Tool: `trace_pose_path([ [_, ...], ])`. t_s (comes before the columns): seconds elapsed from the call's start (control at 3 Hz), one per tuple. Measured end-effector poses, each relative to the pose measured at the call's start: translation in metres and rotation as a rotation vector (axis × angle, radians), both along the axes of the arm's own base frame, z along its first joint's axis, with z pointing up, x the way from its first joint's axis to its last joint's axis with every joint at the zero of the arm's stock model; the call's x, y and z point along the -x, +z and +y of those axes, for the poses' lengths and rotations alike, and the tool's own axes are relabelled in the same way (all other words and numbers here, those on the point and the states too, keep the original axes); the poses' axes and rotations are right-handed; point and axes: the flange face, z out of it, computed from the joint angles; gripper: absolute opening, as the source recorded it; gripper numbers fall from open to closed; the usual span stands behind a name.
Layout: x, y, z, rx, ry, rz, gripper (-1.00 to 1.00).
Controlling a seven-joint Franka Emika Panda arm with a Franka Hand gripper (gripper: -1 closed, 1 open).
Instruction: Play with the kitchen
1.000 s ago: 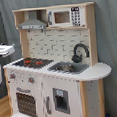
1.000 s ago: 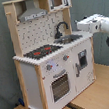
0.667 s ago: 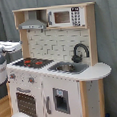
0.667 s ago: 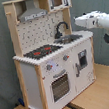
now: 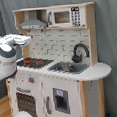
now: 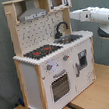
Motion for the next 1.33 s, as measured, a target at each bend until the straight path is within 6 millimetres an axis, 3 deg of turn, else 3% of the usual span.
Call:
trace_pose_path([
  [1.0, -0.055, 0.046, 0.008, -0.034, 0.03, 0.02, 1.0],
  [1.33, -0.062, 0.066, 0.015, -0.024, 0.065, 0.025, 1.0],
])
